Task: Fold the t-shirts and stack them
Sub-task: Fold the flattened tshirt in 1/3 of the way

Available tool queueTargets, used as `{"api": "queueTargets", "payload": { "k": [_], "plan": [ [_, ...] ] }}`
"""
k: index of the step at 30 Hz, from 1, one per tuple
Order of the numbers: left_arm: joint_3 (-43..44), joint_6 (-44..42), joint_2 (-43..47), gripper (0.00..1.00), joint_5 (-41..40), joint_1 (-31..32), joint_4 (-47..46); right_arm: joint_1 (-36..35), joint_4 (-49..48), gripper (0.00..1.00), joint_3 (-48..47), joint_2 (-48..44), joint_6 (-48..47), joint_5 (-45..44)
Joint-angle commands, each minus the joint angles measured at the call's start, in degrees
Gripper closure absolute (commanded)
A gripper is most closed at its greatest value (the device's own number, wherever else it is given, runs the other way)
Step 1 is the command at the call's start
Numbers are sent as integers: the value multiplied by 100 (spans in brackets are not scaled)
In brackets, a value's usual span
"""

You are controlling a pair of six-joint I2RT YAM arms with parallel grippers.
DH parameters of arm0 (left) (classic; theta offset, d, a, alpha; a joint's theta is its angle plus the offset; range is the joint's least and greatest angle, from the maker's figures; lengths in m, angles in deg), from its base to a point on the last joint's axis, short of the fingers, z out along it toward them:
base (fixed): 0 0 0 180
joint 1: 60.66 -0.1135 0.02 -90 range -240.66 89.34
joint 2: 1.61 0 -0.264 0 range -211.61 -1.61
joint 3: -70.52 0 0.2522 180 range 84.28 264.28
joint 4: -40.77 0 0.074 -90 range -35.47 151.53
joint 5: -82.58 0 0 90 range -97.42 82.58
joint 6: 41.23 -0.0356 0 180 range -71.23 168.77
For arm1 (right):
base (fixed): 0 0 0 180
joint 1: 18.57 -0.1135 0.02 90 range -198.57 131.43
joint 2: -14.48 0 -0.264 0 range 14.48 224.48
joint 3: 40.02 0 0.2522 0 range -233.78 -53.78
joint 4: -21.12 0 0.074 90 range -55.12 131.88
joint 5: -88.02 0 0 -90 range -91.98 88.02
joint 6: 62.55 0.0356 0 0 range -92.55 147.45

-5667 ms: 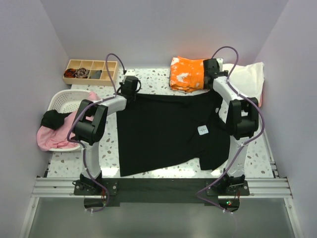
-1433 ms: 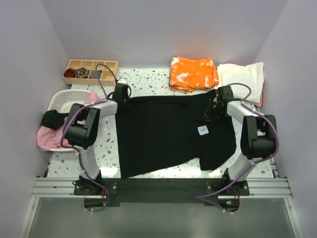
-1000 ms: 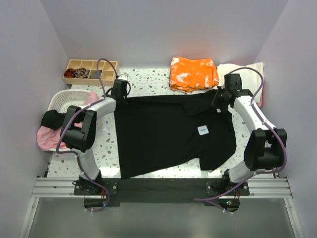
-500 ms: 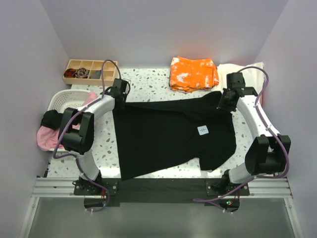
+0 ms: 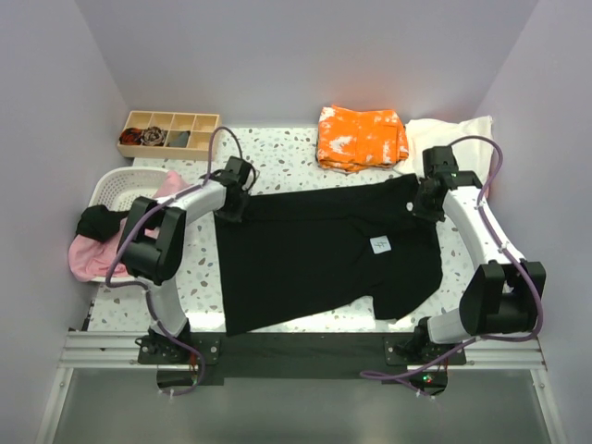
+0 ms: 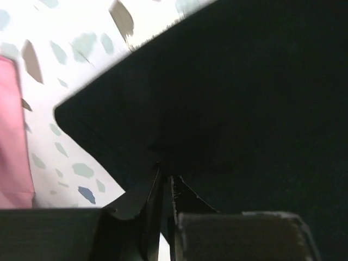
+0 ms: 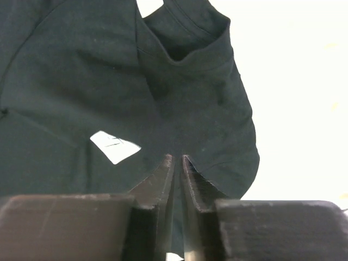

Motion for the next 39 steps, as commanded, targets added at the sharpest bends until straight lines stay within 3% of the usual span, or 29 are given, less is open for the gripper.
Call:
{"api": "queueTargets", "payload": {
  "k": [1,6,10,18,25,33,39],
  "plan": [
    [78,-30,76,79,-278,20,594,-4,3,75,-84,-91,50,-346],
    [314,365,576,61,-980,-111,1253,-4,-22,74,-348,-56,-20,-706],
    [754,594,823,54,-999,-217,1158,-13,-391,73,-357,23,-20,-558],
    [1088,884,174,56,28,-217,68,4,-1429,73,-479,778,147,417],
    [194,1604,244,58,1154,-217,-1249,-4,-2009,74,-365,1270,120,1032],
    [-256,1772,147,59,663,-226,-1409,-4,-2334,75,-225,1929,199,867],
    [-484,1711,287,59,294,-226,-1023,-4,-1922,76,-418,2756,279,428]
  ]
}}
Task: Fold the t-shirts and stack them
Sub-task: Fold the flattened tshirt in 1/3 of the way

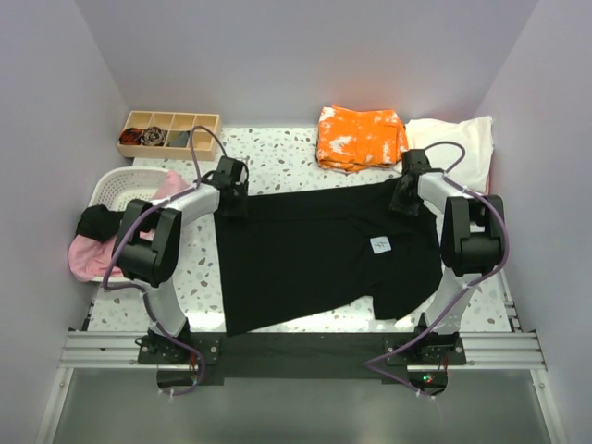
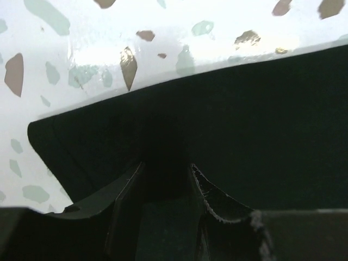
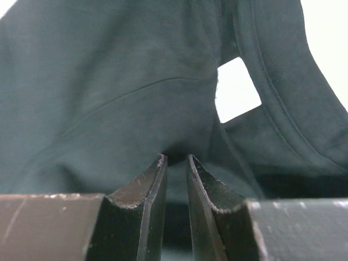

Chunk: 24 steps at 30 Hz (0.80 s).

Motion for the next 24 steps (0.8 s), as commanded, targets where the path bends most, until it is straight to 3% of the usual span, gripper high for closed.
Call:
{"api": "queueTargets", "payload": {
  "k": [1,6,11,17,20,24],
  "plan": [
    [-155,82,204,59,-369,-18,171,4,240,76,-175,411,154,-575],
    [-269,-76,608,59,-580,-18,356,4,259,75,-88,517,146,-762],
    [-401,-103,1311,57,-422,-18,-65,4,135,75,-61,473,128,-481],
    [-655,284,1295,55,-369,-89,-487,4,126,76,-70,429,75,-349],
    [-1216,617,1285,56,-53,-264,-996,4,91,76,-79,385,49,-270],
    [-2017,1415,1391,56,500,-572,-2433,13,65,76,-79,350,22,-191]
  ]
}}
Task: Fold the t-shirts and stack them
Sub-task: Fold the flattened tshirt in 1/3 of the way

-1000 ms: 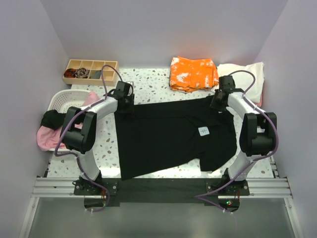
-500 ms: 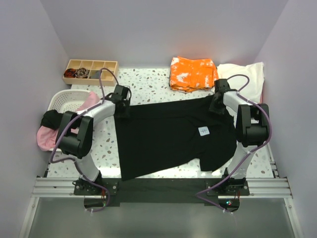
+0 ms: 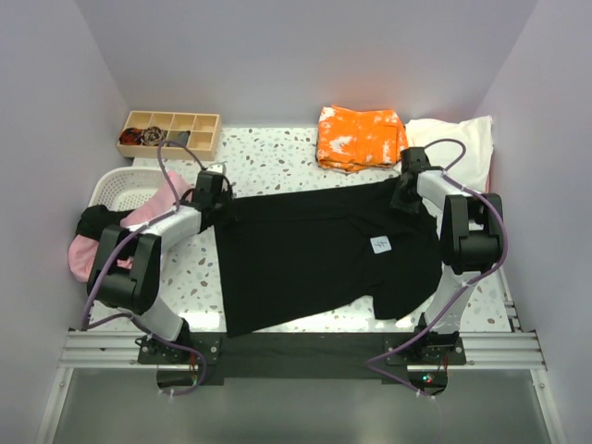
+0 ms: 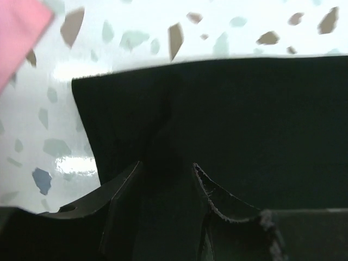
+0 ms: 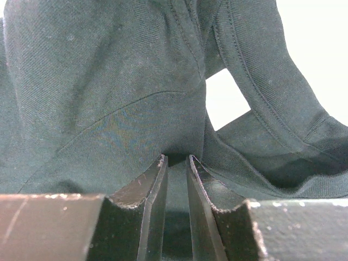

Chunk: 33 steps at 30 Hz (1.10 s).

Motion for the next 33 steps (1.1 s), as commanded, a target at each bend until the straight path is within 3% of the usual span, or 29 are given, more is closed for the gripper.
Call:
{"api": "queueTargets", "payload": {
  "k": [1,6,20,33],
  "plan": [
    [-765,974,69,56,723,-349,-1675,20,34,76,89,33,-54,181],
    [-1109,1238,-19,56,751,-384,-2292,20,-9,76,125,94,-72,330],
    [-1303,1239,175,57,391,-402,-2556,11,-62,76,98,226,-89,594],
    [-626,466,-318,58,-839,-402,-634,20,52,76,37,235,-151,489]
  ]
}}
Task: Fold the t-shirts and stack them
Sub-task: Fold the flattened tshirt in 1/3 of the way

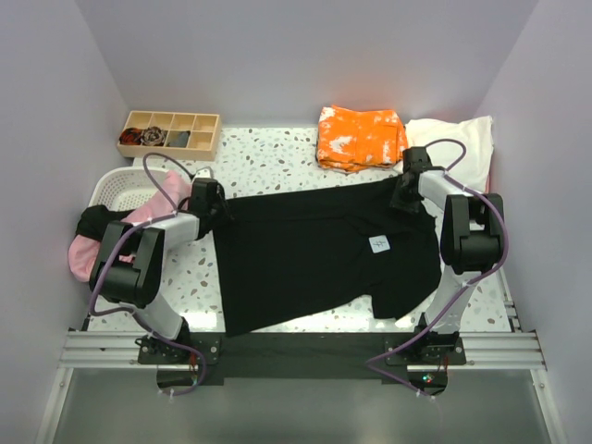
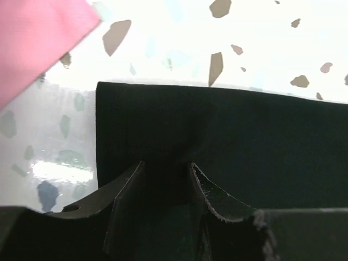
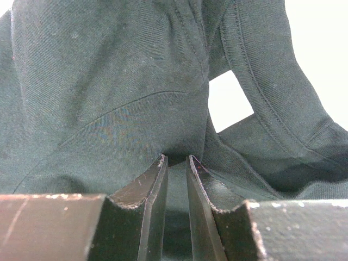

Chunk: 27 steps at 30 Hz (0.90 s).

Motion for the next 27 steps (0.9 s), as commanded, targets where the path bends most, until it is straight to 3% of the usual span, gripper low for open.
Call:
{"api": "queueTargets", "payload": {
  "k": [1,11,17,21,27],
  "plan": [
    [316,-514,-75,58,-932,-39,1038,-13,137,76,35,250,-11,152],
    [598,-813,-190,57,-1471,-39,1743,-13,252,76,17,198,-55,-244],
    [729,-892,170,57,-1348,-30,1523,-13,-73,75,113,-240,-230,256],
    [1010,-1006,583,55,-839,-31,1286,-4,-345,74,202,-803,-213,477],
    [1450,-954,382,55,846,-22,462,-4,-303,72,132,-1427,-178,-216]
  ]
}}
